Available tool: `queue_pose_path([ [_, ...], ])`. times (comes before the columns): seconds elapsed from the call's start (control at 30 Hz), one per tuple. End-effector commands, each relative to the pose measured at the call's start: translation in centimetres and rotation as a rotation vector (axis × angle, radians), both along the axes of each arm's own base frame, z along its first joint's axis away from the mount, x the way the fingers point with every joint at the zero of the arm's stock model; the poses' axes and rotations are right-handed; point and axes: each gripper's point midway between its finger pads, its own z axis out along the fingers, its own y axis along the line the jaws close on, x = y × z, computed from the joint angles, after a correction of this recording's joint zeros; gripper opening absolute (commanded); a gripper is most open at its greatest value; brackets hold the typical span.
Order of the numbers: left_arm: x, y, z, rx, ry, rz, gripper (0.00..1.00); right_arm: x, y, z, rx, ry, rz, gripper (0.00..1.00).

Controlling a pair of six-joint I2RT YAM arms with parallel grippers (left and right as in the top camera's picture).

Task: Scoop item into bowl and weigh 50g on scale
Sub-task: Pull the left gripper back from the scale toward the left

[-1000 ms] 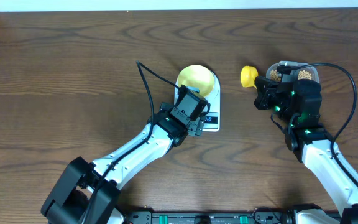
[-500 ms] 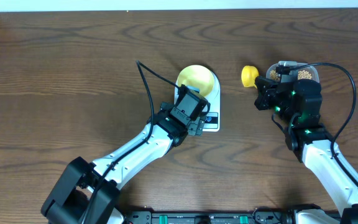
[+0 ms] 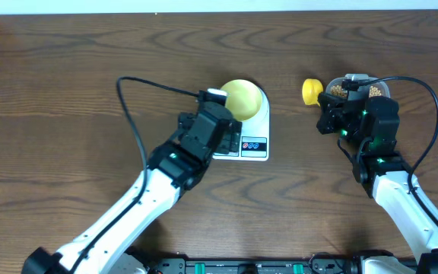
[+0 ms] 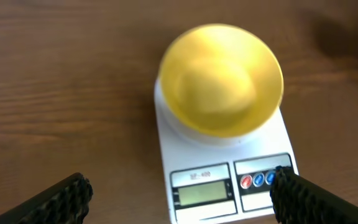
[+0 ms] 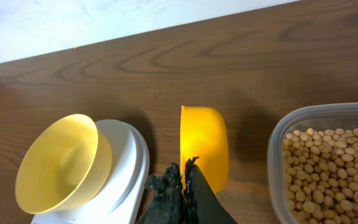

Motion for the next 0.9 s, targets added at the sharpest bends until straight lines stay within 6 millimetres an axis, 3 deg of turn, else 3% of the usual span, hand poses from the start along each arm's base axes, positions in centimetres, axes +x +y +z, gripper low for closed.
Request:
queue_pose_path([
  [0.0,0.3,1.5,0.5,-0.004,-0.011,0.048,0.93,0.5,-0.5,0.6,-0.016,-0.024,-0.003,0.01],
  [0.37,0.7,2.5,0.1,-0.034,0.027,0.020,0.93,0.7,-1.6,0.7,-0.016,-0.026,-0.031,0.01],
  [0.87,2.4,10.0,-0.7,0.042,0.058,0.175,0.94,1.0,-3.0,1.0,-0.014,-0.041,-0.064,0.01],
])
